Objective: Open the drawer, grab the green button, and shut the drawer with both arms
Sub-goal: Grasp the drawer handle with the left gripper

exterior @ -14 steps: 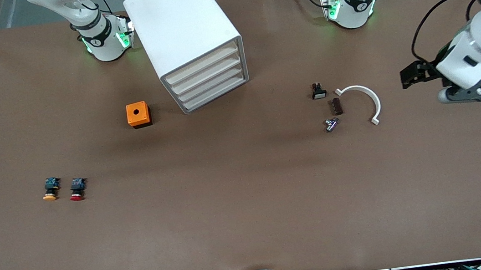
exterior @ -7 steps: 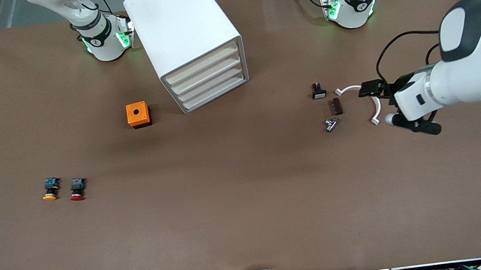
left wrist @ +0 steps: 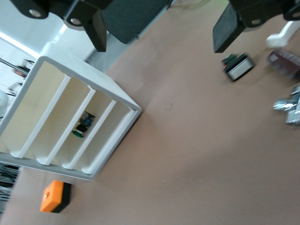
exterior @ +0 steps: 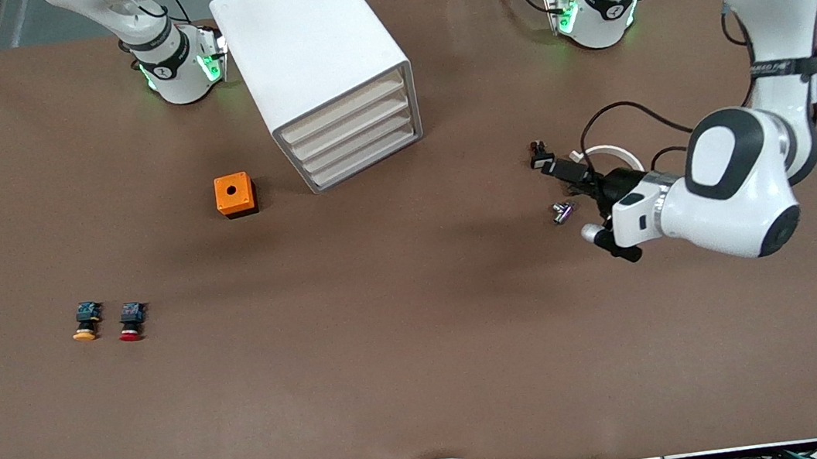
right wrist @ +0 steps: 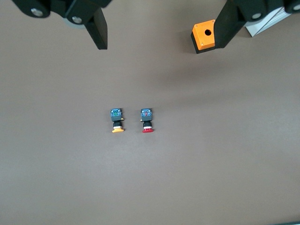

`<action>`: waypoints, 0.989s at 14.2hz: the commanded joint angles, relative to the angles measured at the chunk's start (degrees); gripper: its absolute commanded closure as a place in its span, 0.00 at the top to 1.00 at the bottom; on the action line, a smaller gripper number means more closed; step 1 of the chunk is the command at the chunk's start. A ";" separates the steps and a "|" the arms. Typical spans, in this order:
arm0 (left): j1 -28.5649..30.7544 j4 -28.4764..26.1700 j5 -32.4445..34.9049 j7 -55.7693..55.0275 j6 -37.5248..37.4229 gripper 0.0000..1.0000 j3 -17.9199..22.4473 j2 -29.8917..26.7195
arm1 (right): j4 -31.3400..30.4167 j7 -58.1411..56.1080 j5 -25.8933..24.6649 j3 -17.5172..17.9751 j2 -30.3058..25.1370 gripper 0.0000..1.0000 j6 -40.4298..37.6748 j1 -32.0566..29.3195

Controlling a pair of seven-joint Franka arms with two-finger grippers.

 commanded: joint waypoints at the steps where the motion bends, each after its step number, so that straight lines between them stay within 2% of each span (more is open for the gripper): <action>1: 0.30 2.16 -4.13 2.22 -1.04 1.00 -2.91 5.93 | 1.77 -0.18 0.88 0.51 1.11 1.00 -0.36 -0.56; 3: -0.75 1.64 -7.47 4.66 0.70 1.00 -4.58 7.79 | 1.77 -0.18 0.97 0.51 1.19 1.00 -0.36 -0.55; 8: -6.89 0.33 -16.00 10.12 5.01 1.00 -4.68 11.13 | 1.77 -0.27 0.80 0.51 1.19 1.00 -0.36 -0.90; 11: -10.15 -1.70 -25.12 16.17 7.04 1.00 -4.68 14.46 | 1.77 -0.27 0.89 0.51 1.19 1.00 -0.44 -0.91; 14: -13.84 -3.62 -31.46 22.68 9.84 1.00 -4.68 17.19 | 1.77 -0.27 0.80 0.51 1.11 1.00 -0.36 -0.99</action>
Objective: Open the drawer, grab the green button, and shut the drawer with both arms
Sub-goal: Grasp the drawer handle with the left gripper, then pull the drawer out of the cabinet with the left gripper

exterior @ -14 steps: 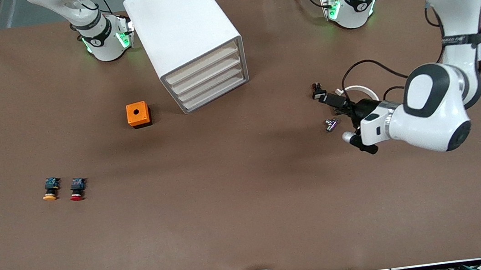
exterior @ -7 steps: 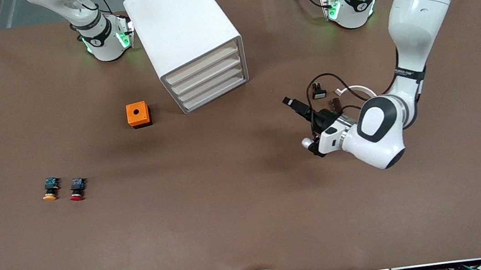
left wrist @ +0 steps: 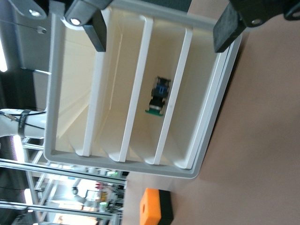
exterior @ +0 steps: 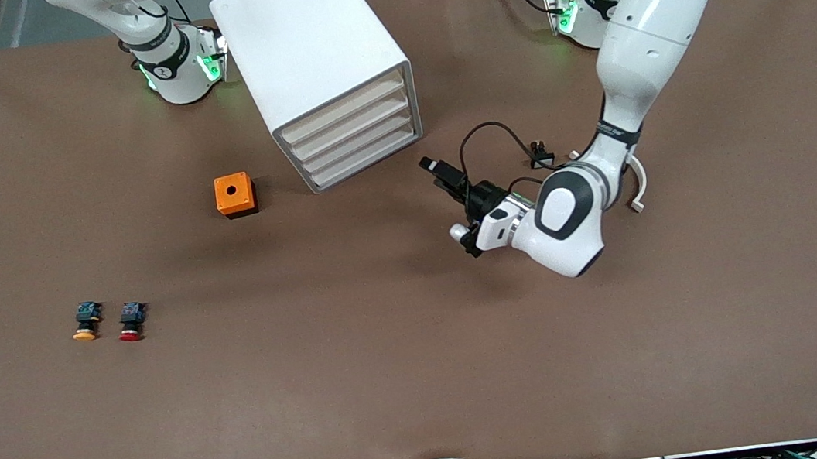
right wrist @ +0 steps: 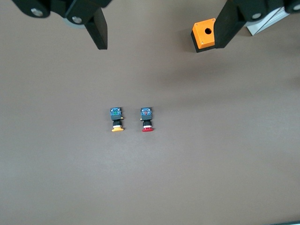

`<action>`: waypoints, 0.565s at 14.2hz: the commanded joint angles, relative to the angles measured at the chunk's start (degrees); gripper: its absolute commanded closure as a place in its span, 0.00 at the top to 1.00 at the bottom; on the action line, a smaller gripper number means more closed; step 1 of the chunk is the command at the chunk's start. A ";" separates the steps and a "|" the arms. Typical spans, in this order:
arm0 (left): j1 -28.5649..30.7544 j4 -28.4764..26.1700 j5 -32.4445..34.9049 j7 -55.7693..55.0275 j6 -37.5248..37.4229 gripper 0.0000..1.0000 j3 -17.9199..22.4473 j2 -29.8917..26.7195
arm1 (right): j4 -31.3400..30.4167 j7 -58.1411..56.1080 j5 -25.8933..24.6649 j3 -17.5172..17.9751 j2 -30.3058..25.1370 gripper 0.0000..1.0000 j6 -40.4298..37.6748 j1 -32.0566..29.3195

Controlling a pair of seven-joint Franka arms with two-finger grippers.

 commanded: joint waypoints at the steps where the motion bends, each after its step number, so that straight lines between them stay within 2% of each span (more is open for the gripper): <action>1: -2.84 -2.23 -5.34 5.27 2.68 1.00 0.07 1.10 | 1.68 -0.27 0.77 0.51 0.81 1.00 -0.52 -0.99; 4: -6.17 -3.56 -9.21 6.51 3.66 1.00 0.16 1.63 | 1.68 -0.27 0.77 0.51 0.81 1.00 -0.43 -1.08; 6: -7.85 -3.74 -9.74 10.97 5.50 0.89 0.07 2.94 | 1.68 -0.27 0.77 0.51 0.81 1.00 -0.43 -1.08; 8: -9.26 -3.74 -11.76 13.80 5.85 0.86 0.16 4.44 | 1.68 -0.27 0.77 0.51 0.81 1.00 -0.43 -1.08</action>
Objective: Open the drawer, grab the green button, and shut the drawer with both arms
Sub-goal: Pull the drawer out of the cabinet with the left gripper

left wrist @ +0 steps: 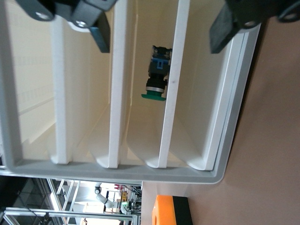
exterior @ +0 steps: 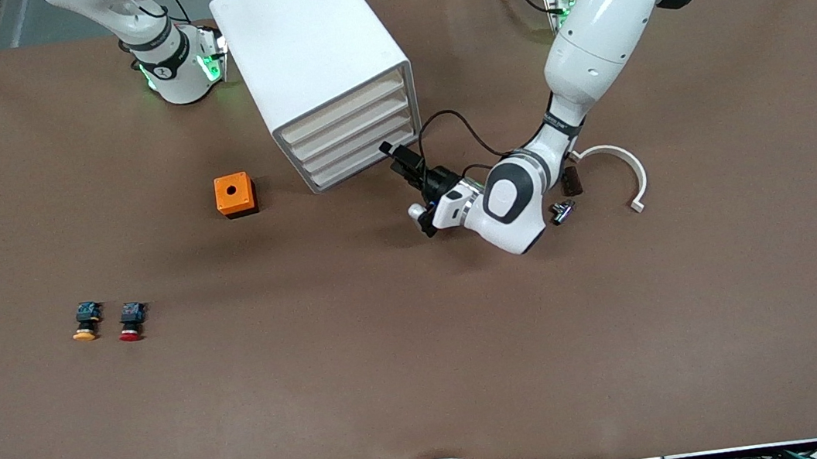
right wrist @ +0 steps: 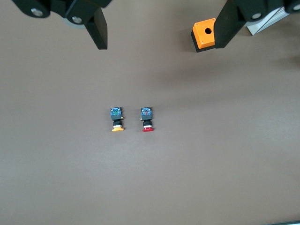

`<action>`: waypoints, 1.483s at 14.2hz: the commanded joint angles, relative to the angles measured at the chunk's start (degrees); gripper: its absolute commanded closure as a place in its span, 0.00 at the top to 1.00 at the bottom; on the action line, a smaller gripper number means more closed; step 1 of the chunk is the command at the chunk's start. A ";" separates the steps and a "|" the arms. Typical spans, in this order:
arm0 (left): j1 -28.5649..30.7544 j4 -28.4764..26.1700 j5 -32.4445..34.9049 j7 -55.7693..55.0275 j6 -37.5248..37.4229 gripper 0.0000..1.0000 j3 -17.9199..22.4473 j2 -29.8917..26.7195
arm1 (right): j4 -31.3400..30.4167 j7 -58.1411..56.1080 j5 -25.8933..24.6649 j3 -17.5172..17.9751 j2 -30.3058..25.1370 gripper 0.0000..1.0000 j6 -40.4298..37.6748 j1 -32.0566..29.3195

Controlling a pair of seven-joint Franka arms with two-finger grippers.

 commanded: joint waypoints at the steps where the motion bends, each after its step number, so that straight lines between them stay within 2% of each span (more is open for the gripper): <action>1: -1.75 -0.24 -2.50 3.71 1.52 0.85 0.23 1.77 | 1.66 -0.27 0.77 0.55 0.81 1.00 -0.46 -0.98; 3: -2.45 -0.41 -3.38 5.38 2.40 0.78 0.14 2.30 | 1.66 -0.27 0.77 0.55 0.81 1.00 -0.37 -1.07; 11: -4.83 -2.79 -6.71 6.70 3.20 0.71 0.14 1.86 | 1.66 -0.18 0.68 0.55 0.81 1.00 -0.37 -1.07; 15: -5.96 -2.79 -8.39 7.31 3.20 0.63 0.14 1.77 | 1.66 -0.18 0.77 0.55 0.81 1.00 -0.37 -0.81; 19: -7.37 -2.79 -10.76 7.84 3.72 0.49 0.14 1.69 | 1.67 -0.18 0.60 0.55 0.81 1.00 -0.46 -0.98; 21: -7.99 -2.79 -11.03 7.84 4.95 0.39 0.14 1.69 | 1.75 -0.18 0.51 0.46 0.81 1.00 -0.46 -1.15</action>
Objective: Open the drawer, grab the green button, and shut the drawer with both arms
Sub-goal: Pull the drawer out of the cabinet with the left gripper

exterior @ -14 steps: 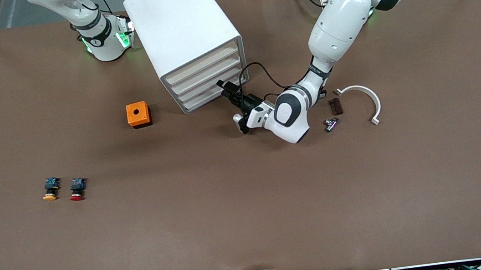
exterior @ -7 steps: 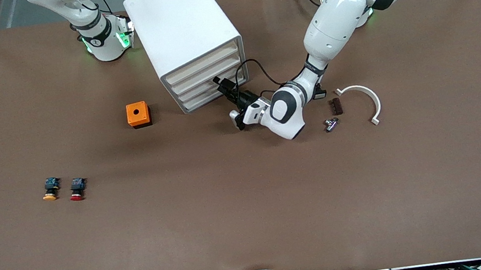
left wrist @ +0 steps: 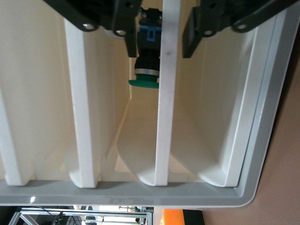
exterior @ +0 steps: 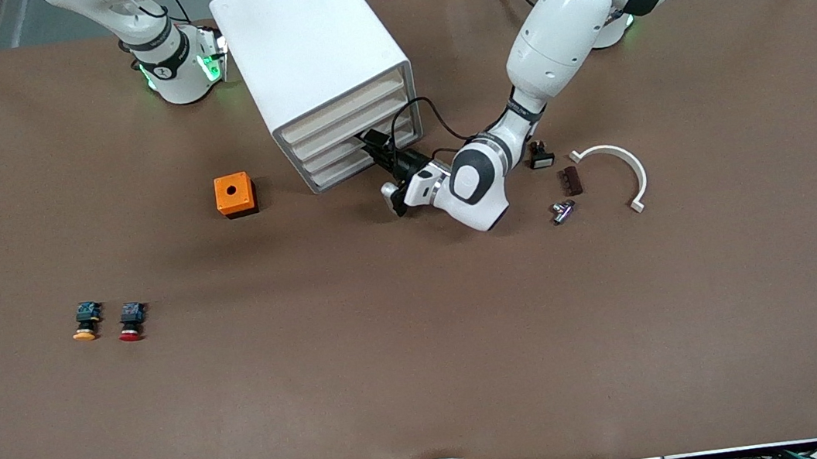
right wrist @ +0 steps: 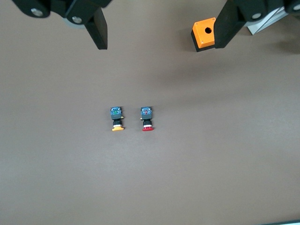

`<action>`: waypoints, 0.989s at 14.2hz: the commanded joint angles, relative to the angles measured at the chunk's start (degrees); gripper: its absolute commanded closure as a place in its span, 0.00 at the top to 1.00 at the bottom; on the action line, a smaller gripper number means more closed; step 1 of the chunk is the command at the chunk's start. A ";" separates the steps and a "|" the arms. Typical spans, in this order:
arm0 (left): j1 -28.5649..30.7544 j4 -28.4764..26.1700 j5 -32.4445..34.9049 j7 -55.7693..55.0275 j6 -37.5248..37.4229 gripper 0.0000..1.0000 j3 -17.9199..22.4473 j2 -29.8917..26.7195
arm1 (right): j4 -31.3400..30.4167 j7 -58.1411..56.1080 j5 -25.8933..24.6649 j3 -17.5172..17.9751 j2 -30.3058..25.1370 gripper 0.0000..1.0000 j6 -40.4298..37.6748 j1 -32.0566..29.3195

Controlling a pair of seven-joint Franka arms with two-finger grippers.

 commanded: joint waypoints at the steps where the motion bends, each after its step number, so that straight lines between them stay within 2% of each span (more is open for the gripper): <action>1: -1.11 -0.97 -1.85 1.58 1.64 0.31 0.14 -0.79 | 1.74 -0.18 0.51 0.51 0.81 1.00 -0.57 -1.15; 3: -1.02 -0.88 -1.85 1.58 1.64 0.22 0.23 -0.70 | 1.65 -0.09 0.51 0.51 0.81 1.00 -0.57 -1.15; 5: -0.68 -0.88 -1.76 1.58 1.64 0.08 0.23 -0.79 | 1.82 -0.53 0.51 0.51 1.07 1.00 -0.40 -1.41; 7: -0.67 -0.62 -1.67 1.58 1.64 0.02 0.23 -0.70 | 2.26 -0.18 0.68 0.59 1.86 1.00 -0.40 -0.80; 11: 0.55 0.17 -1.15 0.26 1.46 0.00 1.02 -0.70 | 2.09 -0.27 0.95 0.68 3.44 1.00 1.18 1.57; 14: 2.39 0.96 -0.97 -1.14 1.46 0.00 1.02 -0.62 | 1.56 2.78 0.25 0.68 3.44 1.00 -1.53 4.64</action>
